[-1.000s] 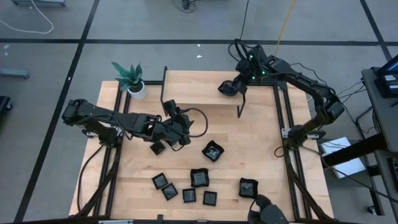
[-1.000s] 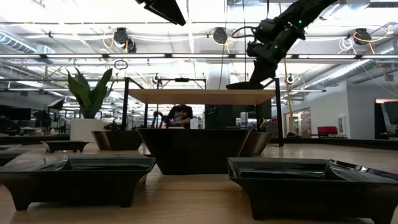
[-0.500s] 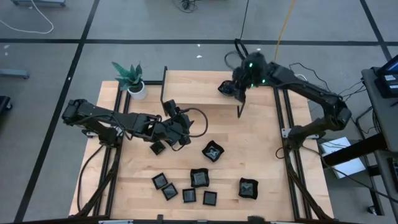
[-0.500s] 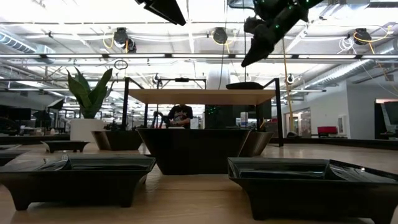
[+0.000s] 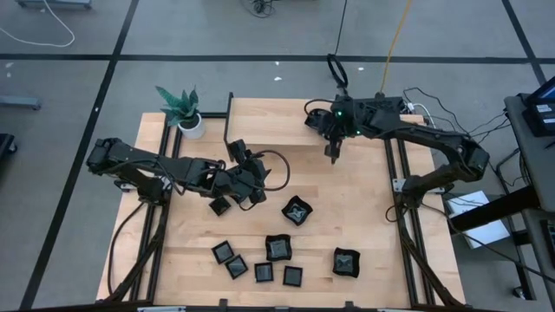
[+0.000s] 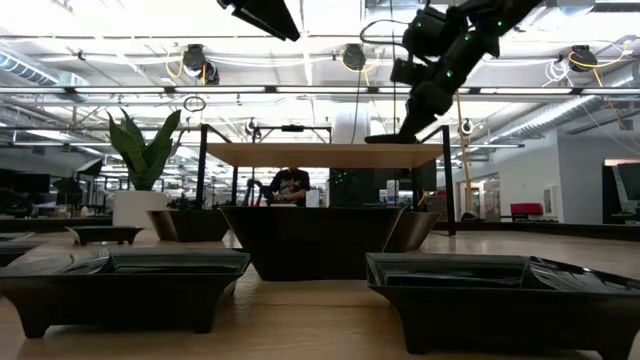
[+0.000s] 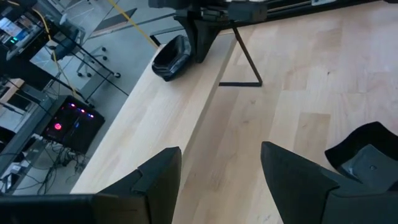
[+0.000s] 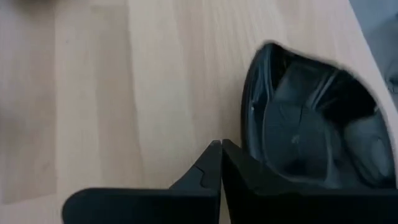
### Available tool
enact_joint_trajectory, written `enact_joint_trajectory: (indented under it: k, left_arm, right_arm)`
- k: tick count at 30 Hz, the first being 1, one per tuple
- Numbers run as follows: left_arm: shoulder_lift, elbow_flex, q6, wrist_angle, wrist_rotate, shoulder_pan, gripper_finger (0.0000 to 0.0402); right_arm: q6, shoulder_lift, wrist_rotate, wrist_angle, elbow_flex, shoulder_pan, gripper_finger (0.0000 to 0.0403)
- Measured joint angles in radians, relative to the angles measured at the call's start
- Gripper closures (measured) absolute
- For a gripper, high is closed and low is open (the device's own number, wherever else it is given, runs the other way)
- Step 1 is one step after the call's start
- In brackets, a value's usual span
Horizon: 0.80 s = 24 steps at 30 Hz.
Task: Pick & Place Mini shaped plates
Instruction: Adjust the stacked black square plates on the shelf
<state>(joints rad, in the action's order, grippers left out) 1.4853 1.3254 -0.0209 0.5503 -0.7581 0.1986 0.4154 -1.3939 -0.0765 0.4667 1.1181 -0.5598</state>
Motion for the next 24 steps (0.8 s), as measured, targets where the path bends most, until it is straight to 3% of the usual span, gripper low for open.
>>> enact_joint_trajectory:
  k: [10,21,24]
  left_arm:
    - [0.000,0.000,0.004,0.000,0.001,-0.001,0.0176]
    - [0.000,0.000,0.004,0.000,0.002,-0.001,0.0176]
    - [0.000,0.000,-0.005,0.005,0.002,-0.001,0.0176]
  right_arm:
    - [-0.011,0.000,0.006,-0.116,-0.019,-0.026,0.0403]
    - [-0.035,0.002,0.106,-0.175,-0.019,-0.034,0.0403]
    - [-0.077,0.011,0.064,-0.172,-0.019,-0.024,0.0403]
